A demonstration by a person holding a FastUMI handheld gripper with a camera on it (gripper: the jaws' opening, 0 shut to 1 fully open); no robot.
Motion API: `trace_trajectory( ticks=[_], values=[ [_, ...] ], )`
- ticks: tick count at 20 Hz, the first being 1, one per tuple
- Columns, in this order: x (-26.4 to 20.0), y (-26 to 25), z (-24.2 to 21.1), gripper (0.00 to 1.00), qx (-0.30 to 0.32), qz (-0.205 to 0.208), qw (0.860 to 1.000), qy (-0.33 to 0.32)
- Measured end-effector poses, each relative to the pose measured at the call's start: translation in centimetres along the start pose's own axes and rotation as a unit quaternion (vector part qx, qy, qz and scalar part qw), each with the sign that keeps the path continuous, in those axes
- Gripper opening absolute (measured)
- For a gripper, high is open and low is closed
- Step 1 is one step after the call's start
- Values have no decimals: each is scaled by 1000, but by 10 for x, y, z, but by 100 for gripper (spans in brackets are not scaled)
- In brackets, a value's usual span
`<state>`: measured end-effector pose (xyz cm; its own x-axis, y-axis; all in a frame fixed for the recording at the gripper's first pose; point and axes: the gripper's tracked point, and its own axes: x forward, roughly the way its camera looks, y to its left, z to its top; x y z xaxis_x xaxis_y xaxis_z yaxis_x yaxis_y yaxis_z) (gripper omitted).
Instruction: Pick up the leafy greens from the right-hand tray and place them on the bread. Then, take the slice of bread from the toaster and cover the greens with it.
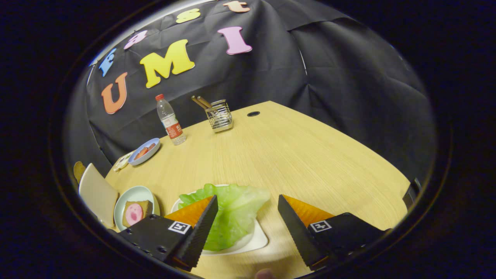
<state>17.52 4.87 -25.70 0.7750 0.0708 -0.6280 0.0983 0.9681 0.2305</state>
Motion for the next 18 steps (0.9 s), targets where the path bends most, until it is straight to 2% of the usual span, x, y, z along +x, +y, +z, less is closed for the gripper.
trace_trajectory(
  ticks=[2, 4, 6, 12, 15, 18],
  values=[
    [6, -1, 0, 95, 12, 2, 1000, 8],
    [10, 2, 0, 86, 27, 7, 1000, 15],
    [12, 3, 3, 85, 40, 13, 999, 15],
    [15, -4, 6, 38, 65, 14, 998, 11],
    [8, 1, 14, 1, 65, 27, 998, -2],
    [0, 11, 21, 0, 54, 51, 997, -12]
  ],
)
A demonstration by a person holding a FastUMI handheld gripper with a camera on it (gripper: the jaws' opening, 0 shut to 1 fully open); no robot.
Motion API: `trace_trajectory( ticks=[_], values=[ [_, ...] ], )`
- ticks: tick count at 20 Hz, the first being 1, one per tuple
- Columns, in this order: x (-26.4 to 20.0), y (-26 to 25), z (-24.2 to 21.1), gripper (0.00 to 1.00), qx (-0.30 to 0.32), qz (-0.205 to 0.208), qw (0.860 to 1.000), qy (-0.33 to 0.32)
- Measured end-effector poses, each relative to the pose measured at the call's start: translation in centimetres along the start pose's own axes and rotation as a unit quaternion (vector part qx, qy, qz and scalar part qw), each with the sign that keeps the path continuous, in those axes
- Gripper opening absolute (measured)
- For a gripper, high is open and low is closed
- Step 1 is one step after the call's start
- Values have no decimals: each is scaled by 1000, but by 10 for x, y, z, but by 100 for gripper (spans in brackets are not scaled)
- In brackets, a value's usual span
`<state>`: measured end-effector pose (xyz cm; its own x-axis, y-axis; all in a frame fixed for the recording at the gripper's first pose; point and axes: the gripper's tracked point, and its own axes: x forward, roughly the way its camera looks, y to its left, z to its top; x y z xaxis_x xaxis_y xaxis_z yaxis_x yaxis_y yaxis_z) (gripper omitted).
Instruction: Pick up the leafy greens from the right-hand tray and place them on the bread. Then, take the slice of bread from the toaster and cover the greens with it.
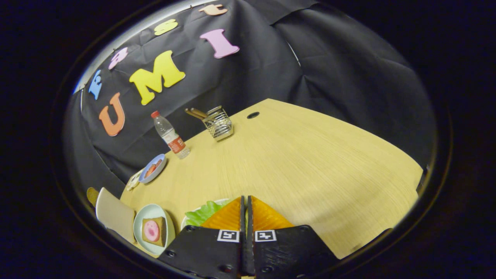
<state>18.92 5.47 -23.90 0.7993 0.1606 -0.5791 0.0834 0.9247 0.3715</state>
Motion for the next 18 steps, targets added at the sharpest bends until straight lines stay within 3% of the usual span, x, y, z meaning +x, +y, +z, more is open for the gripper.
trace_trajectory(
  ticks=[10, 18],
  values=[
    [-48, 53, 28, 0, -27, 54, 997, -41],
    [-82, 99, 46, 0, -55, 65, 993, -77]
  ],
)
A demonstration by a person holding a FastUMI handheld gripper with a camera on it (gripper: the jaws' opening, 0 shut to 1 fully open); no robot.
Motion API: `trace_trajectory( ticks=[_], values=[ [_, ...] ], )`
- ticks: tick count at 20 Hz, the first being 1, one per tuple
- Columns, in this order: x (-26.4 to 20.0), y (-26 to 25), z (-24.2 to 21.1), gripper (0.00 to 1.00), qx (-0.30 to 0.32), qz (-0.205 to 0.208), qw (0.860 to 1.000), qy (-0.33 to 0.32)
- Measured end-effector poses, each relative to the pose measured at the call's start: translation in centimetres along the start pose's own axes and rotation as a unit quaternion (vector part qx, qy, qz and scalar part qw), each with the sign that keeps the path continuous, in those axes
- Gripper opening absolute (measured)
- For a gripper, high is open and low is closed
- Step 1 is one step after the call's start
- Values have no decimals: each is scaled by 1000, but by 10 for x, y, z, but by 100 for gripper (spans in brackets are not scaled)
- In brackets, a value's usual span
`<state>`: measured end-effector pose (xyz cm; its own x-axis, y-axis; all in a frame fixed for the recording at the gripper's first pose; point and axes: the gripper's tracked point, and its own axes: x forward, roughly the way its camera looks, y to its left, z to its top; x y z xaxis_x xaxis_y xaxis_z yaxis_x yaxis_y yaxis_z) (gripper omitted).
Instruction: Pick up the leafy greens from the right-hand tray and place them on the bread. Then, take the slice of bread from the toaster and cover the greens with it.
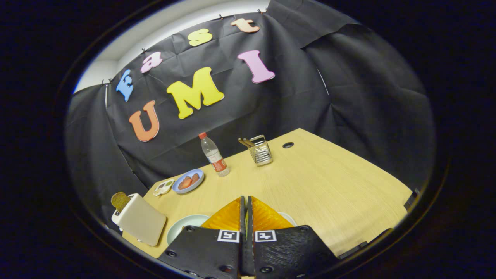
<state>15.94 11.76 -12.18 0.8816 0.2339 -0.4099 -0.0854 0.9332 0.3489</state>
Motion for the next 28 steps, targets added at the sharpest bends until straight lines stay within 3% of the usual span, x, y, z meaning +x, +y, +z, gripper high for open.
trace_trajectory(
  ticks=[9, 17, 24, 28],
  values=[
    [-13, 118, 2, 0, -14, 58, 998, -15],
    [4, 231, -61, 0, -4, 123, 992, 20],
    [29, 229, -100, 0, 69, 122, 989, 50],
    [38, 194, -101, 0, 69, 81, 993, 48]
  ],
)
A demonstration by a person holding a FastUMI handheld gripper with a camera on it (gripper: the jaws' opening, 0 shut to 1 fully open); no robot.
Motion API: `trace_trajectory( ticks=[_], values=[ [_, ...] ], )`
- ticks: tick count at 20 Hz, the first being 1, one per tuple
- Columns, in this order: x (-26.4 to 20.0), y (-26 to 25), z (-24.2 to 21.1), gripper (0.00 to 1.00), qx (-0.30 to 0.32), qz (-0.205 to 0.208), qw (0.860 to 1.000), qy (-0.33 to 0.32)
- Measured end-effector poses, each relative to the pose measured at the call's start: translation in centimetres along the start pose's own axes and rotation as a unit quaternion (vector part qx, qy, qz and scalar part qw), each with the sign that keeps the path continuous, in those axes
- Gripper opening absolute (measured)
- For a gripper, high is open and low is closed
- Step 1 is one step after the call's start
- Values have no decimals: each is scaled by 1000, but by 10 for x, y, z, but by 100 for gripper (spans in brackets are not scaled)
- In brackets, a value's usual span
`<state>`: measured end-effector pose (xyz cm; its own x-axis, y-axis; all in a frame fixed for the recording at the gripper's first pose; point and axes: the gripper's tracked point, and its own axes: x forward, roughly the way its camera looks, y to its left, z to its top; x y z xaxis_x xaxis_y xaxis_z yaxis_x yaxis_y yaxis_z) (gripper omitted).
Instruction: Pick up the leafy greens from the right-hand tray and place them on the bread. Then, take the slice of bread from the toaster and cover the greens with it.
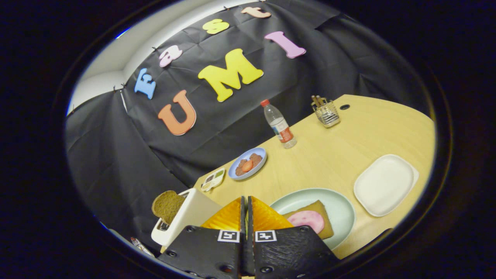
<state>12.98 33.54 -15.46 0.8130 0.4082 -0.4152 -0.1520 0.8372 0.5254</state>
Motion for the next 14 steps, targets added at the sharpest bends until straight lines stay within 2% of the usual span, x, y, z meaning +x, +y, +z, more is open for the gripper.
trace_trajectory(
  ticks=[6, 8, 14],
  values=[
    [-2, -34, -7, 1, -47, -39, 998, 5],
    [-3, -42, -12, 13, -63, -49, 997, 15],
    [-13, -66, -1, 60, -109, -91, 990, 2]
  ],
)
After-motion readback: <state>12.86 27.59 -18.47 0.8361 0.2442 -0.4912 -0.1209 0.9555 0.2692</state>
